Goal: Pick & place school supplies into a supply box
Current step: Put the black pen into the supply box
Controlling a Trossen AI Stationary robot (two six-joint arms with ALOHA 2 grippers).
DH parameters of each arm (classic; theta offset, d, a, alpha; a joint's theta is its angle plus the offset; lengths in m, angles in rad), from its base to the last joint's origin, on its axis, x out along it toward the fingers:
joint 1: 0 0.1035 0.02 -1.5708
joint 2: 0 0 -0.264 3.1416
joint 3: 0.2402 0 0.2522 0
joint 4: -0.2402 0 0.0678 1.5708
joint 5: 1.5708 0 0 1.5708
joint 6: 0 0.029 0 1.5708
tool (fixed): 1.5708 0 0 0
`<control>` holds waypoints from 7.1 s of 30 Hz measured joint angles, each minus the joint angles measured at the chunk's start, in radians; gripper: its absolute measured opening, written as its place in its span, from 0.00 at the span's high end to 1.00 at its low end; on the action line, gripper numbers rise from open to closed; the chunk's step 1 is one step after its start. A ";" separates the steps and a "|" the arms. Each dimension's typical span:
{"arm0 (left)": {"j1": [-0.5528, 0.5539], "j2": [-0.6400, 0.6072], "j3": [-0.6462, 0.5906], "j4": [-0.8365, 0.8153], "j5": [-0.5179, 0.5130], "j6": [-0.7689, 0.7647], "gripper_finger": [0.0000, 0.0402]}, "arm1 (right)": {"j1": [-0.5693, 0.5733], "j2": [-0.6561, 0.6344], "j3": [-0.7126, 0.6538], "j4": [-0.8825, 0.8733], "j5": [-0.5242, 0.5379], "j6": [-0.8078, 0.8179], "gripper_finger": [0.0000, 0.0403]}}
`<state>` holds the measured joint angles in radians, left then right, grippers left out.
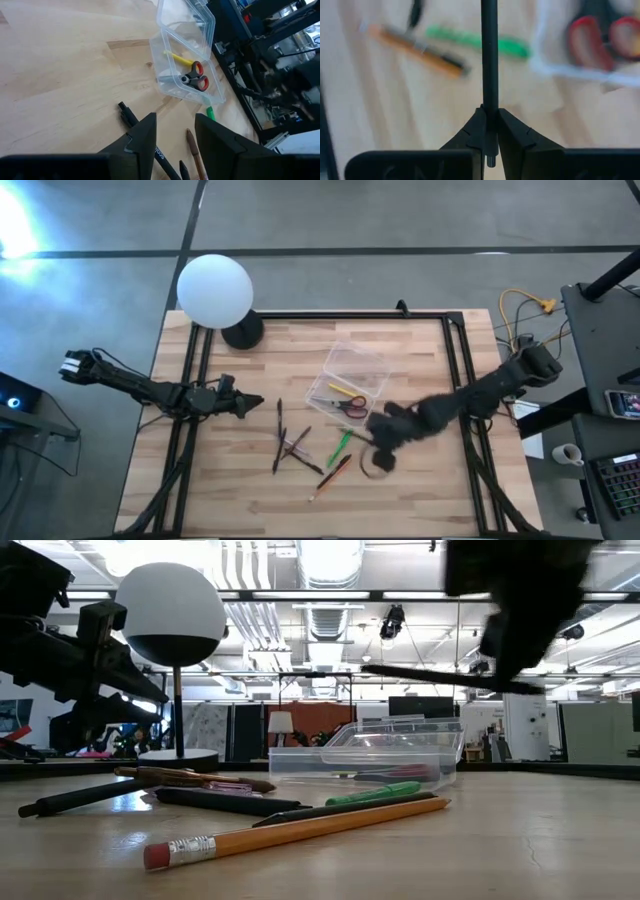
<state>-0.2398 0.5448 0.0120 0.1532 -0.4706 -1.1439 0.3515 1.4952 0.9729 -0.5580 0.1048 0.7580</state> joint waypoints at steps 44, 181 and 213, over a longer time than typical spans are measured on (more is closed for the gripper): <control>0.000 0.000 0.000 -0.007 0.000 0.001 0.70 | -0.462 0.208 0.081 0.196 -0.103 -0.182 0.49; 0.277 1.416 1.678 -1.272 0.346 0.851 0.65 | -0.590 -0.333 0.005 -0.082 0.366 -0.430 0.51; -0.120 1.235 1.201 -1.019 0.390 -0.699 0.74 | -0.592 -0.332 -0.051 -0.026 0.367 -0.365 0.51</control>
<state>-0.3601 1.7794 1.2134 -0.8660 -0.0804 -1.8426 -0.2409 1.1629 0.9218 -0.5842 0.4713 0.3931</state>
